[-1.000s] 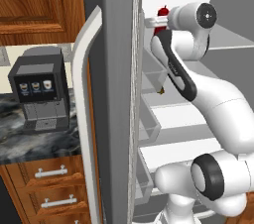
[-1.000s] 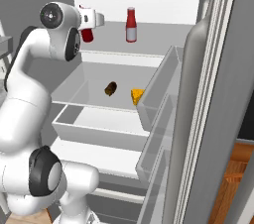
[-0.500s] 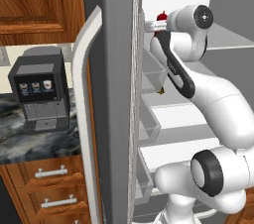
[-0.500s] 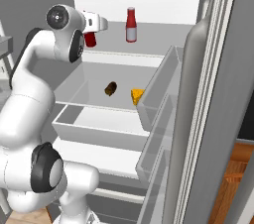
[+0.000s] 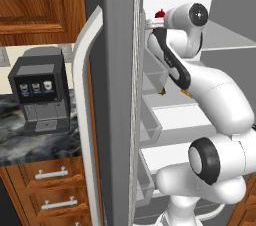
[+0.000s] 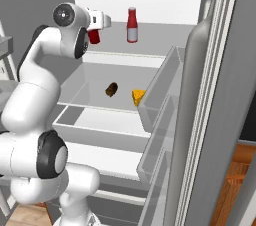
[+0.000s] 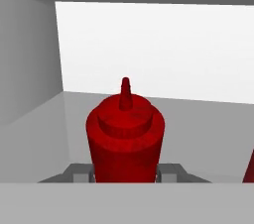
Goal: Place the ketchup and ketchup from the counter to the top shelf of the fridge. If the existing items in the fridge are on the top shelf, move them to other shelves.
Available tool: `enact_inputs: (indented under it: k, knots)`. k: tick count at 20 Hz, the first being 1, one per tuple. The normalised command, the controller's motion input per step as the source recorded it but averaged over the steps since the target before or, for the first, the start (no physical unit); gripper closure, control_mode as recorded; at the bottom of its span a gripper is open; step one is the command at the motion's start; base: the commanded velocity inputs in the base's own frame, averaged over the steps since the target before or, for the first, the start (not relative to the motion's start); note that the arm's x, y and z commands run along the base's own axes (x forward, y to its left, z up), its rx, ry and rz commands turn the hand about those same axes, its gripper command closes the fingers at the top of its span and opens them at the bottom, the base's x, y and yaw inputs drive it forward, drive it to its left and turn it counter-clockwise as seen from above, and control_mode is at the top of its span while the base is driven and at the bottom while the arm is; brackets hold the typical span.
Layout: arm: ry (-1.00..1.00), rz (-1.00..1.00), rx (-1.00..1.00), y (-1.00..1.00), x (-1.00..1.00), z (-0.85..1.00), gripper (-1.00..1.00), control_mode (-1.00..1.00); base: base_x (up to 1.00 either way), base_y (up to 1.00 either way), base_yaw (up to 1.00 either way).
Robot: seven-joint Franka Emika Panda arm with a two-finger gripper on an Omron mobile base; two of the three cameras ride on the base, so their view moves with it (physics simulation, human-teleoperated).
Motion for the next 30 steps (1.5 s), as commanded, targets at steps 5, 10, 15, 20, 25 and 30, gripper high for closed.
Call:
enact_inputs:
  k: [5,10,15,20,25,30]
  knots:
    - [0.0,0.0,0.0,0.0,0.15,-0.07,-1.0,-1.0,0.0,0.0,0.0]
    - [0.0,0.0,0.0,0.0,0.0,0.0,-1.0,-1.0,0.0,0.0,0.0]
    - [0.0,0.0,0.0,0.0,-0.01,0.0,-1.0,-1.0,0.0,0.0,0.0]
    - [0.0,0.0,0.0,0.0,-0.22,0.0,-1.0,-1.0,0.0,0.0,0.0]
    - [0.0,0.0,0.0,0.0,-0.72,0.03,-1.0,-1.0,0.0,0.0,0.0]
    - [0.0,0.0,0.03,0.0,-0.99,0.1,-1.0,-1.0,0.0,0.0,0.0]
